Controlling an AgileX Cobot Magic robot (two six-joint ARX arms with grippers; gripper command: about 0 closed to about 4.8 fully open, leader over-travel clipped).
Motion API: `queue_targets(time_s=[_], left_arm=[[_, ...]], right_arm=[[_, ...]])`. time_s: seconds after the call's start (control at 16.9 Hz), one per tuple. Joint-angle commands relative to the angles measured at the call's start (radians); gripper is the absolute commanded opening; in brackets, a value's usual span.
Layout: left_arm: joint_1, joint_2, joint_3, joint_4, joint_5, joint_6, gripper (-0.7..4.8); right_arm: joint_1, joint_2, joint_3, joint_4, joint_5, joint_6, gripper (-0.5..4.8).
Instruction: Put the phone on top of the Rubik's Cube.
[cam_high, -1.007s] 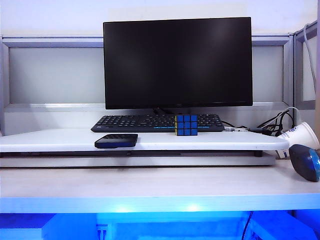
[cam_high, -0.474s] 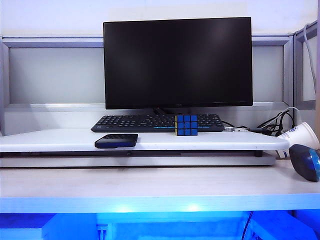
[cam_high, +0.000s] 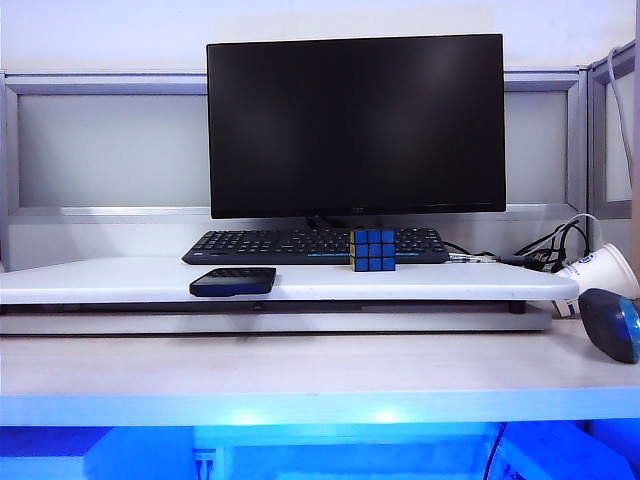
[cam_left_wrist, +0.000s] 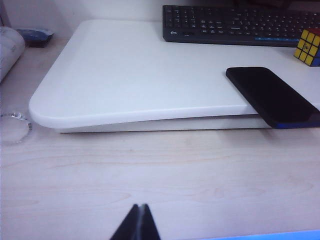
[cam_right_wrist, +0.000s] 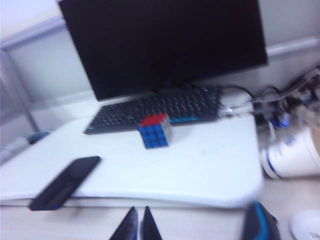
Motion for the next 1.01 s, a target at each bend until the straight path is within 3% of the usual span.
queue_targets(time_s=[0.06, 0.41, 0.65, 0.77, 0.89, 0.95, 1.01], left_arm=[[0.001, 0.0, 0.0, -0.002, 0.075, -0.002, -0.04], [0.001, 0.0, 0.002, 0.005, 0.2, 0.006, -0.04], [0.001, 0.0, 0.002, 0.009, 0.233, 0.008, -0.04], [0.001, 0.0, 0.002, 0.009, 0.236, 0.008, -0.04], [0.001, 0.0, 0.002, 0.01, 0.251, 0.008, -0.04], [0.001, 0.0, 0.002, 0.01, 0.26, 0.008, -0.04], [0.002, 0.0, 0.002, 0.01, 0.261, 0.008, -0.04]], right_arm=[[0.034, 0.0, 0.036, 0.008, 0.002, 0.01, 0.22], [0.087, 0.034, 0.044, 0.012, -0.002, 0.126, 0.22], [0.242, 0.311, 0.222, 0.044, 0.007, 0.131, 0.38], [0.283, 0.408, 0.243, 0.122, 0.001, 0.166, 1.08], [0.321, 0.498, 0.251, 0.225, 0.001, 0.263, 1.22], [0.447, 0.745, 0.253, 0.393, -0.02, 0.43, 2.44], [0.47, 0.79, 0.253, 0.425, -0.023, 0.455, 2.72]])
